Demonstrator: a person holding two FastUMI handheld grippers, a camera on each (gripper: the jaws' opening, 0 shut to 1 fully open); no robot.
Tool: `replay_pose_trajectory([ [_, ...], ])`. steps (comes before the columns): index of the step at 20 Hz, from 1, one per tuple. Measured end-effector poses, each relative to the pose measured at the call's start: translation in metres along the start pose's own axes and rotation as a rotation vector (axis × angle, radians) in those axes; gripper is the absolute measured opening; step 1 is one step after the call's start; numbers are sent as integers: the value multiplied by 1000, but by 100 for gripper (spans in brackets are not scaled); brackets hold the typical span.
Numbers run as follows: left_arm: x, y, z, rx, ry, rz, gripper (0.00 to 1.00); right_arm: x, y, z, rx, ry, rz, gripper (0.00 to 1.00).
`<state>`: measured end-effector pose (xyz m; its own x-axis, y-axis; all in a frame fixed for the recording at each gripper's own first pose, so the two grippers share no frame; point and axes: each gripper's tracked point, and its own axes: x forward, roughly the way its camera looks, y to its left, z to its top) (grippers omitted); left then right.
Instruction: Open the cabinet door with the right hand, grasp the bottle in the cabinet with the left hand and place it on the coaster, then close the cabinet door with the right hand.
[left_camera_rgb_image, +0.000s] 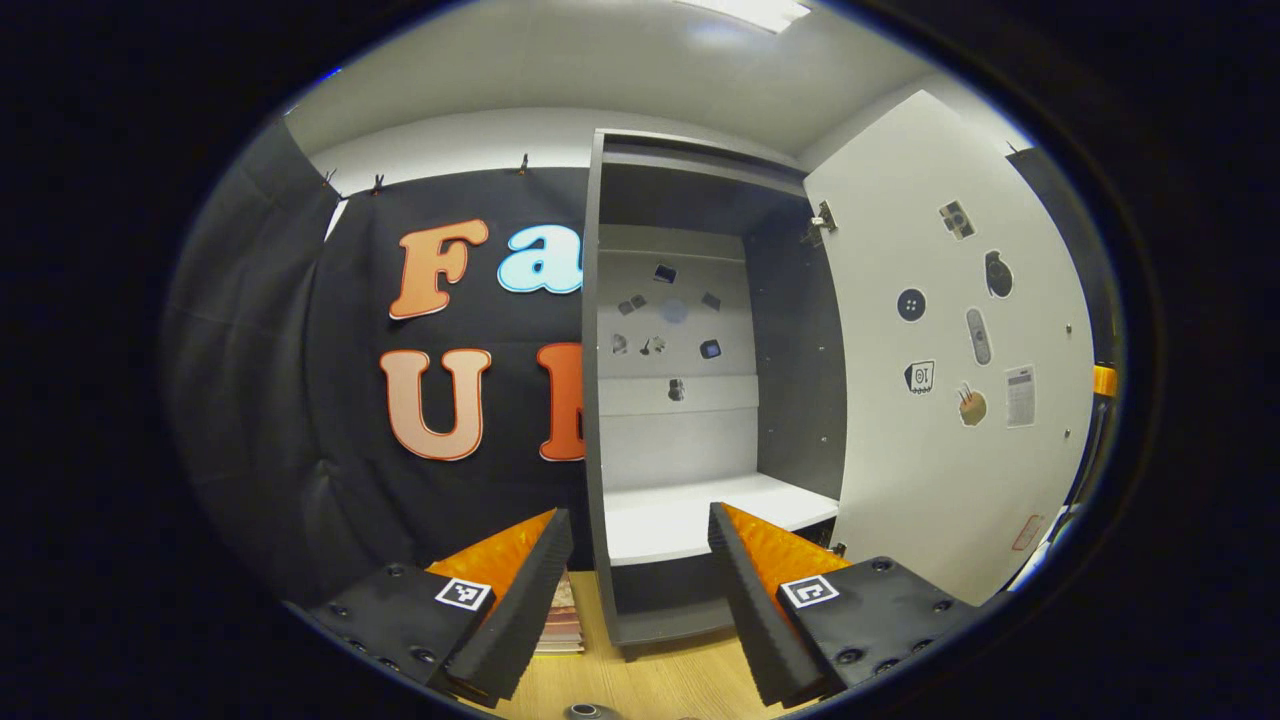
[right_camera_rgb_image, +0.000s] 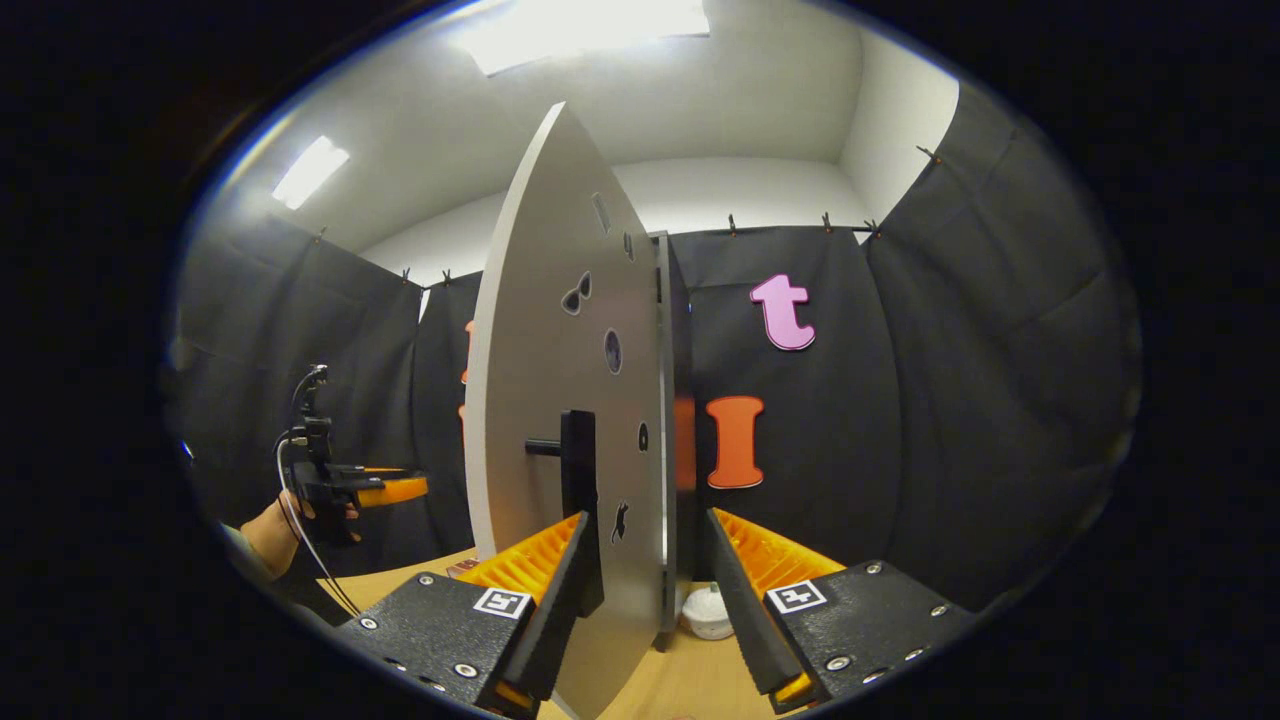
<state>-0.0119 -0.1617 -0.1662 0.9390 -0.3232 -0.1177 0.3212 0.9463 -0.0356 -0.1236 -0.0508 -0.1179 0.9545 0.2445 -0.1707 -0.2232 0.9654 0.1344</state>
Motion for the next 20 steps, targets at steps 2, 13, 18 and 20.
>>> replay_pose_trajectory([
  [2, -3, -7, 13, 6, -35, -33, 89, 5, 17, 0, -4, -7, 57, 71],
  [13, -6, 25, 55, -114, -24, -6, 99, 47, 71, -8, 28, 14, 272, 71],
  [18, -17, 20, 64, -32, -38, -3, 98, 57, 99, -11, -16, 18, 319, 72],
  [20, -23, 19, 69, -8, -49, 0, 98, 63, 111, -13, -36, 20, 332, 71],
])
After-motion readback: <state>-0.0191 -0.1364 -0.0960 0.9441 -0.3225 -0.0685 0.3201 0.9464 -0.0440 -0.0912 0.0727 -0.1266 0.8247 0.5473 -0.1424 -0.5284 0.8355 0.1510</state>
